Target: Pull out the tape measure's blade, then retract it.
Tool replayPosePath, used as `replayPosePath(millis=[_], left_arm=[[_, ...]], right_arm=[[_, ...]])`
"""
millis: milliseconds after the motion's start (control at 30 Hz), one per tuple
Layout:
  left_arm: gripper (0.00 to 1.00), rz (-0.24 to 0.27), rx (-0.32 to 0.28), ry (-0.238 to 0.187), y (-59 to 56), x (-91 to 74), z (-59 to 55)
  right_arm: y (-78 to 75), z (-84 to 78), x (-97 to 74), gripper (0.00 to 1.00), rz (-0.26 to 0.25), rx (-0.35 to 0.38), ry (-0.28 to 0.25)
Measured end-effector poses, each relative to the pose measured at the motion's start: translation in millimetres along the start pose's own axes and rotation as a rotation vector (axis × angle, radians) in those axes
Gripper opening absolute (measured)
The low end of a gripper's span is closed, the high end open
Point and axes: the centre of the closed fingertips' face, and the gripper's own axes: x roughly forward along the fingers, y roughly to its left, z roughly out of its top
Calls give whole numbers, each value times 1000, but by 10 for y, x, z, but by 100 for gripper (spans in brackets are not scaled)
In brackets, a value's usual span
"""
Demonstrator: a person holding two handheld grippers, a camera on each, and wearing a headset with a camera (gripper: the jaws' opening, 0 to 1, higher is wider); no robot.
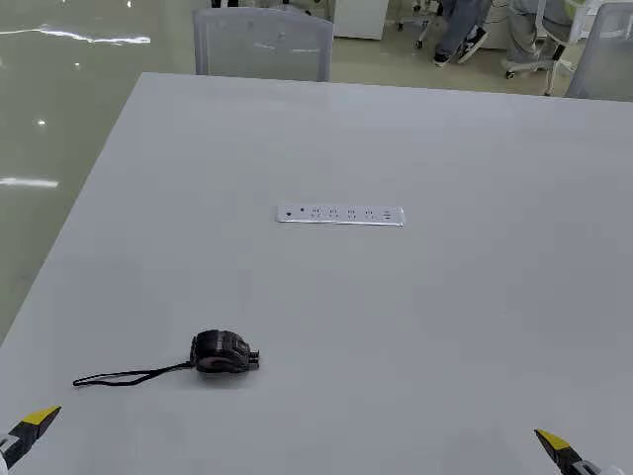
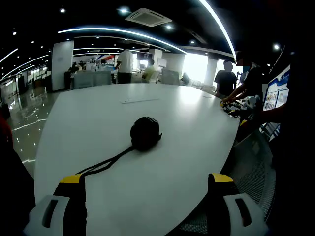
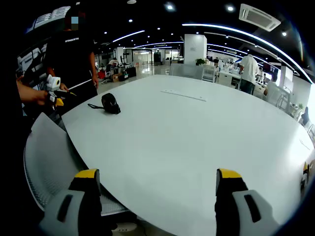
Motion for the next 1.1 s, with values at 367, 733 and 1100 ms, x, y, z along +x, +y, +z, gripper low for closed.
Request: replayPosePath(millis=[367,733,1100], left_arm=[[100,-1,3,10,-1,5,0],[100,11,2,11,34,-12,4],[100,15,-6,11,52,-19,-29]], right_arm=[[-10,4,-8,100,-2,7,-3],[3,-41,-30,100,-3,7,9],[-22,-97,-45,100,-10,10,18]])
